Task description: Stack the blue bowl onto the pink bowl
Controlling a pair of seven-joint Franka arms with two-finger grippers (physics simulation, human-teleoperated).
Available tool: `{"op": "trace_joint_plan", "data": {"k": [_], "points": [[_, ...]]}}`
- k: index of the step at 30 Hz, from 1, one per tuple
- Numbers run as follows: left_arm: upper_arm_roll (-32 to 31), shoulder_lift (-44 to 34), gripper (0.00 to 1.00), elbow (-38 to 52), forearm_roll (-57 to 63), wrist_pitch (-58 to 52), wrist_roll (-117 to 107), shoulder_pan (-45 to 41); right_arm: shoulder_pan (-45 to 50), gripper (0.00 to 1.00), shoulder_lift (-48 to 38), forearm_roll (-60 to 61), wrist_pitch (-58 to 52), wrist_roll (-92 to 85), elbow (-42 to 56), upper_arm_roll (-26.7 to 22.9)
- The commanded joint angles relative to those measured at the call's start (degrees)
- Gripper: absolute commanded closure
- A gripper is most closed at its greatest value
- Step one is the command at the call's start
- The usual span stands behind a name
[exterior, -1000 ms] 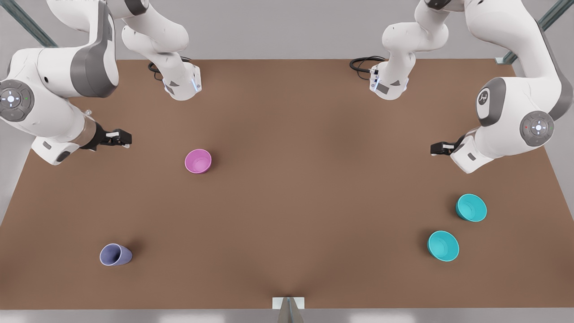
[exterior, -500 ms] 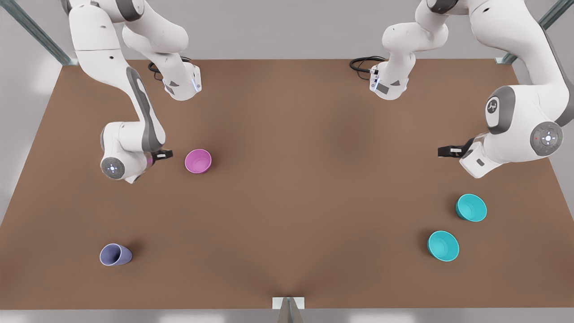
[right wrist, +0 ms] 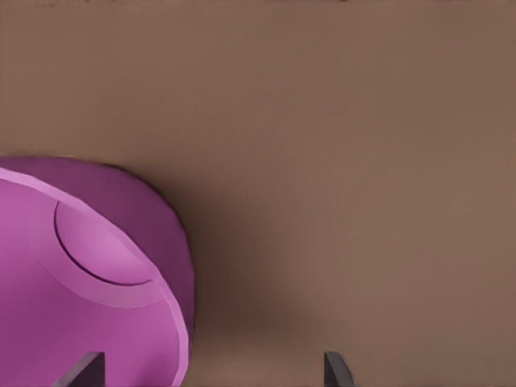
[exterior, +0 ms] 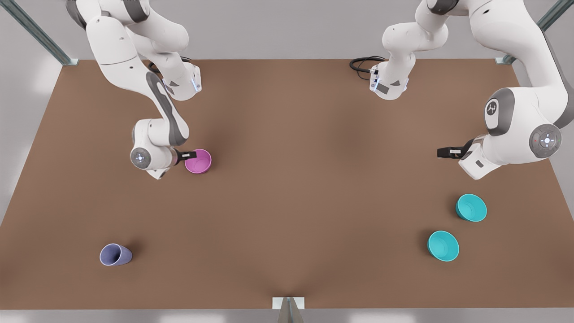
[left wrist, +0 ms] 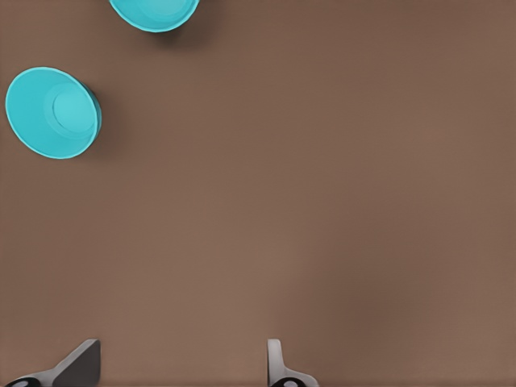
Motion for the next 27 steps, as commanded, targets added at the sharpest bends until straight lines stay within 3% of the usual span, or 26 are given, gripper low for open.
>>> {"op": "trace_joint_plan", "data": {"k": [1, 3, 4, 6, 7, 8, 14, 17, 18, 24, 27], "points": [[-0.01, -0.06, 0.00, 0.02, -0.04, 0.21, 0.03, -0.04, 0.04, 0.00, 0.71, 0.27, 6.30, 0.29, -0.04, 0.01], [-0.01, 0.21, 0.00, 0.02, 0.05, 0.21, 0.03, -0.04, 0.12, 0.00, 1.76, 0.27, 6.66, 1.08, 0.40, 0.01], [-0.01, 0.29, 0.00, 0.02, 0.13, 0.21, 0.03, -0.04, 0.47, 0.05, 1.85, 0.27, 6.66, 1.34, 0.40, 0.01], [-0.01, 0.29, 0.00, 0.02, 0.13, 0.21, 0.03, -0.04, 1.00, 0.53, 2.03, 0.27, 6.48, 2.04, 0.58, 0.01], [-0.01, 0.29, 0.00, 0.02, 0.13, 0.30, 0.03, -0.12, 1.18, 0.69, 2.03, 0.27, 6.48, 2.31, 0.67, 0.01], [-0.01, 0.29, 0.00, 0.02, 0.13, 0.30, 0.03, -0.12, 1.44, 0.79, 1.94, 0.27, 6.22, 2.48, 0.75, 0.01], [-0.10, 0.21, 0.00, 0.11, 0.05, 0.21, -0.06, -0.12, 1.62, 0.79, 1.50, 0.71, 1.21, 2.92, 5.76, 0.89], [-0.01, 0.21, 0.00, 0.11, 0.22, 0.21, 0.03, -0.04, 2.84, 0.79, 0.88, 5.81, -3.54, 11.43, 13.67, 9.24], [-0.10, 0.21, 0.00, 0.11, 0.22, 0.21, 0.03, -0.04, 6.61, 0.79, 1.84, 6.07, -4.06, 16.87, 16.82, 9.33], [-0.01, 1.00, 0.00, 0.02, -0.13, 1.17, -0.15, 0.05, 28.59, 0.79, 30.75, 8.27, -6.09, 53.71, 55.85, 9.33], [-0.01, 1.61, 0.00, 0.11, -1.62, 1.52, -1.11, -0.04, 33.17, 0.79, 40.16, 7.83, -3.98, 56.36, 66.31, 8.89]]}}
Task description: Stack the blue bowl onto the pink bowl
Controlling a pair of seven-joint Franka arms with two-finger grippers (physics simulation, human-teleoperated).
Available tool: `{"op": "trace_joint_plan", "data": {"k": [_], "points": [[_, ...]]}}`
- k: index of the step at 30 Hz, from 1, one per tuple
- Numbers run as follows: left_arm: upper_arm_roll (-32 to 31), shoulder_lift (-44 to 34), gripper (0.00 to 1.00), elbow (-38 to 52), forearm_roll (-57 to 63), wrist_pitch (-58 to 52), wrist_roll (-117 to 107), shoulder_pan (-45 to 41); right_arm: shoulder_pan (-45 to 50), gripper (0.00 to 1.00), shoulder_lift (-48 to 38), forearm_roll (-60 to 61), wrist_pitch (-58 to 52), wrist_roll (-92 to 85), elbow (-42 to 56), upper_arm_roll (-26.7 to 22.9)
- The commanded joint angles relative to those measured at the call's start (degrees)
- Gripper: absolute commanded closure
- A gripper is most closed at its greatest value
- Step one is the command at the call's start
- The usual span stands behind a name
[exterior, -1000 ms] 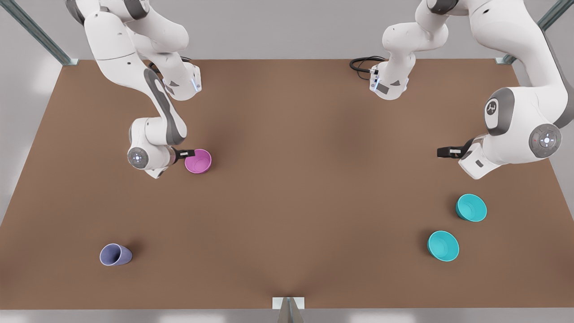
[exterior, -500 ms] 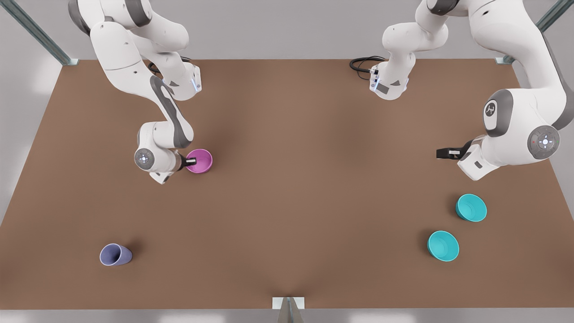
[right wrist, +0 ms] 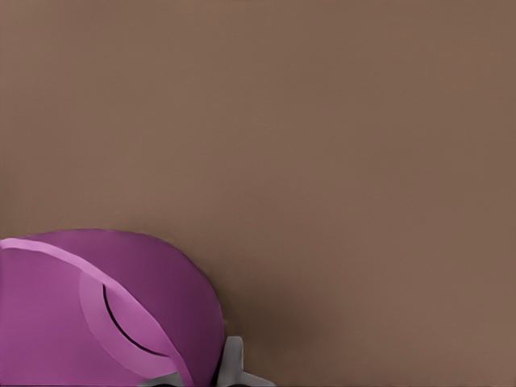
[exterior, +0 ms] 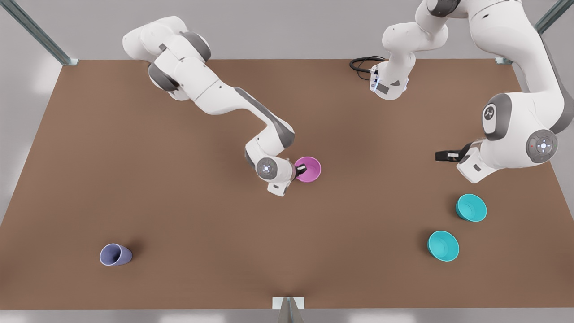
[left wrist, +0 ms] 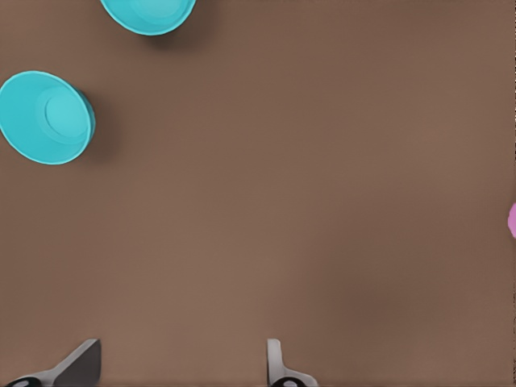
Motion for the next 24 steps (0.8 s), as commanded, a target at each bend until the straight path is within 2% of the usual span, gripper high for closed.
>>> {"op": "trace_joint_plan", "data": {"k": [1, 3, 6, 7, 8, 14, 17, 19, 21, 22, 24], "points": [[0.13, 0.43, 0.00, 0.10, -0.88, 2.19, -1.16, 0.04, 1.94, 0.79, 3.57, -0.40, 0.96, 37.38, 3.36, -0.80], [0.40, 3.77, 0.00, 2.73, -0.96, 4.84, -2.92, 1.80, 2.56, 0.79, 5.42, -0.40, 1.49, 37.29, 4.50, -1.42], [0.40, 11.06, 0.00, 8.97, -0.70, 6.16, 7.08, 4.96, 2.56, 0.79, 6.03, -0.40, 1.58, 37.03, 4.94, -2.03], [0.40, 15.02, 0.00, 12.57, -0.79, 6.77, 12.36, 7.77, 2.47, 0.06, 5.86, -0.23, 1.32, 37.29, 5.38, -1.94], [0.40, 17.22, 0.00, 13.37, -0.79, 10.10, 16.67, 9.44, 2.30, 0.00, 5.42, 0.56, 0.79, 37.29, 5.47, -1.77], [0.31, 26.18, 0.00, 13.37, -1.75, 24.52, 34.43, 20.60, 0.72, 0.00, 2.26, 0.74, -4.65, 37.29, 5.64, -1.24], [0.31, 28.03, 0.00, 13.28, -5.01, 25.48, 35.31, 21.75, -4.20, 0.00, -2.58, 0.21, -18.09, 36.07, 6.70, -1.42], [0.31, 30.84, 0.00, 13.28, -5.10, 30.68, 35.31, 22.10, -10.27, 0.00, -7.94, -1.10, -36.20, 22.72, 6.52, -2.03], [0.31, 32.16, 0.00, 13.28, -5.27, 32.17, 35.14, 22.54, -16.33, 0.00, -12.86, -5.32, -48.42, 13.30, 6.26, -1.59], [0.31, 32.78, 0.00, 13.37, -5.36, 32.70, 35.14, 22.63, -18.18, 0.00, -14.88, -7.43, -52.12, 7.69, 6.52, -1.86], [0.31, 33.30, 0.00, 13.46, -5.36, 33.23, 35.22, 22.98, -23.01, 0.00, -18.05, -14.19, -52.83, -3.30, 7.13, -1.59]]}}
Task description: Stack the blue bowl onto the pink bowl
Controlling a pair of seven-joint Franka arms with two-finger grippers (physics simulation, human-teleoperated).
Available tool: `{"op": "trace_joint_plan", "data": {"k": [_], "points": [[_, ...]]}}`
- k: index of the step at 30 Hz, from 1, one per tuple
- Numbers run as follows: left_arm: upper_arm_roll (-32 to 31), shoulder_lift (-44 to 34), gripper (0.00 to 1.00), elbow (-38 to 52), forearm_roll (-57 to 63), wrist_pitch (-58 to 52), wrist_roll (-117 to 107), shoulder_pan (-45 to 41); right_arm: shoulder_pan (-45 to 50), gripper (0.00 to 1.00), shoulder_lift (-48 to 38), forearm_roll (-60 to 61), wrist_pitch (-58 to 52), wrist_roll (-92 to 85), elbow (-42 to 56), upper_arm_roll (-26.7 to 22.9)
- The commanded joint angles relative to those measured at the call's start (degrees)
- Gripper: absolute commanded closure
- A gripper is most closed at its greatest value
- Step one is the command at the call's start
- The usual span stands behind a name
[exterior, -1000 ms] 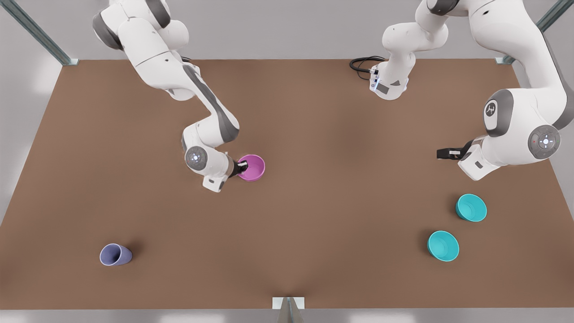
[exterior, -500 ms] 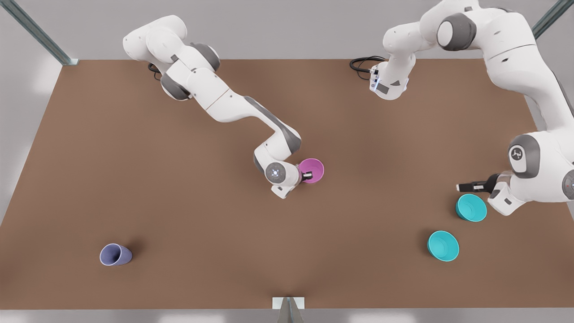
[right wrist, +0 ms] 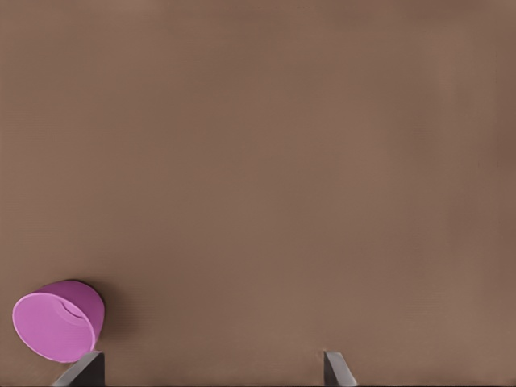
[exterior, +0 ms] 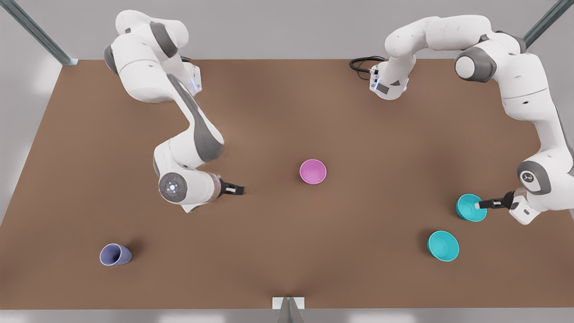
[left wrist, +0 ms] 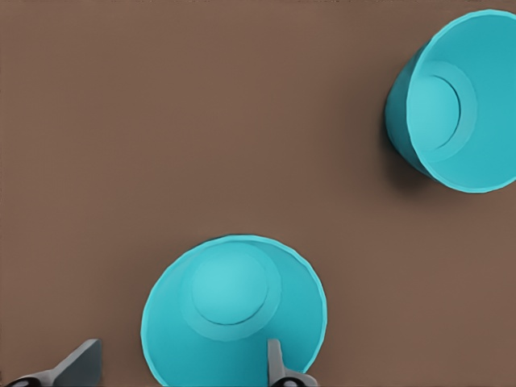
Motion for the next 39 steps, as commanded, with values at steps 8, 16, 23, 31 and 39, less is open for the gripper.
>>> {"op": "trace_joint_plan", "data": {"k": [8, 16, 23, 31, 39], "points": [[-0.01, 2.38, 0.10, 0.02, -0.34, 6.01, 14.32, 0.73, -2.14, 0.00, -24.72, -21.15, -21.35, -36.71, -3.34, -2.03], [-0.10, 3.70, 0.58, 0.02, -1.31, 5.92, 12.65, 0.47, -3.01, 0.00, -34.05, -14.38, -10.89, -36.54, -19.34, -5.54], [-0.45, 3.09, 0.79, 3.35, -1.13, 1.10, 11.42, -0.32, -3.19, 0.00, -29.74, -14.55, -12.82, -36.89, -17.32, -5.72], [-16.88, -7.46, 0.79, 6.53, -0.60, -17.81, -6.68, -3.83, -3.19, 0.00, -29.21, -14.73, -13.53, -36.71, -16.88, -5.63], [-16.97, -5.35, 0.79, 6.44, 5.46, -17.63, -36.29, -30.55, -3.19, 0.00, -29.04, -14.91, -13.44, -36.62, -17.23, -5.72]]}}
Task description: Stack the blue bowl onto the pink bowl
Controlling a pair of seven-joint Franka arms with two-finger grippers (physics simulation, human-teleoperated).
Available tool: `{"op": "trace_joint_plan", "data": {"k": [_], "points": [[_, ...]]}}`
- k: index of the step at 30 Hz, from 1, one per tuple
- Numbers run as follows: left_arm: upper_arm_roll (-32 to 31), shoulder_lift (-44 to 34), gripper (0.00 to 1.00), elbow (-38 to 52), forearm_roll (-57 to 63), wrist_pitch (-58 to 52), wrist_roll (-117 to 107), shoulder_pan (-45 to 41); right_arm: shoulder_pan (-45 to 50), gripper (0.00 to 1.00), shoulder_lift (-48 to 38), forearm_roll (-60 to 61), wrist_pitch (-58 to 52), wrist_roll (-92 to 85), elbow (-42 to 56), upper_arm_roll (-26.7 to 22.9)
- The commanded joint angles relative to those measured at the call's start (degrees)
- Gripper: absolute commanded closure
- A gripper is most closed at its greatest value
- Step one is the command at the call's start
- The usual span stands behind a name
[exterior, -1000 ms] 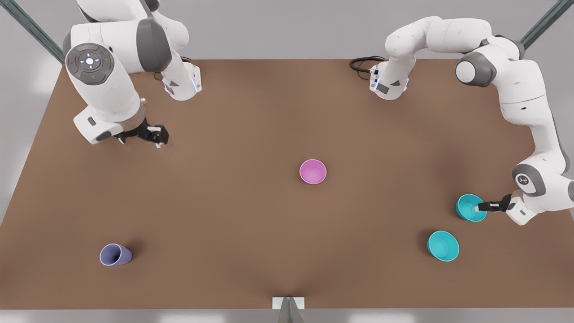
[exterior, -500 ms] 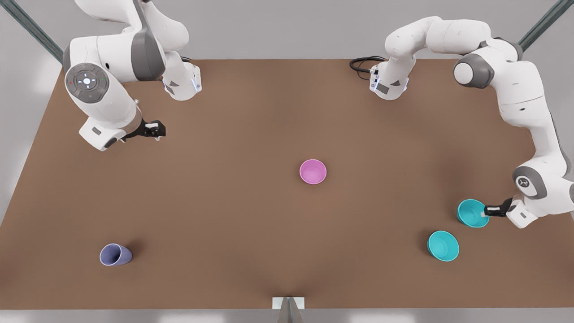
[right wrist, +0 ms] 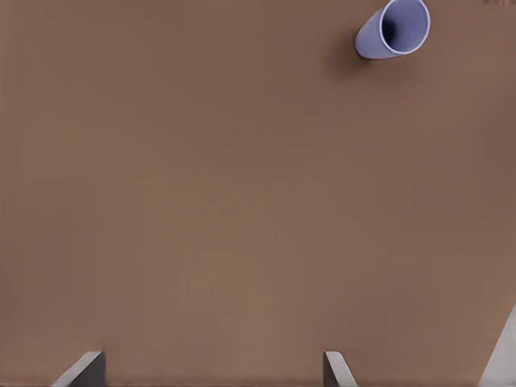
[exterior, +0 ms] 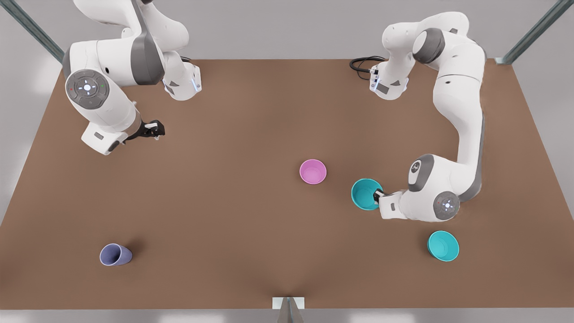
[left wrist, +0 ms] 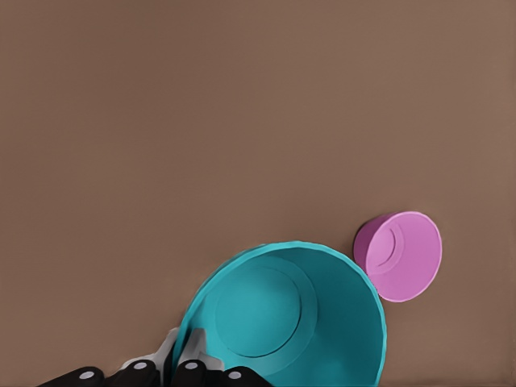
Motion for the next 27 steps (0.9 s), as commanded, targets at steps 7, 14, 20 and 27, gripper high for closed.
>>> {"op": "trace_joint_plan", "data": {"k": [7, 14, 20, 27], "points": [[-0.01, 3.89, 0.79, 0.03, 0.32, 3.18, -38.30, -9.51, 0.01, 0.00, 0.43, 0.42, -0.10, -3.79, -0.18, 0.01], [-0.19, 3.80, 0.79, -1.12, 0.76, -2.45, -43.41, -14.44, 0.09, 0.00, 0.79, 0.42, -0.10, -3.53, -0.18, 0.10], [-0.28, -2.70, 0.79, -15.09, 0.85, 8.97, -42.97, -14.00, 0.09, 0.00, 1.05, 0.60, -0.10, -3.35, -0.27, 0.10], [-1.24, -2.87, 0.79, -19.22, 1.20, 17.32, -42.70, -14.44, 0.09, 0.00, 1.23, 0.51, -0.10, -3.26, -0.27, 0.10]]}}
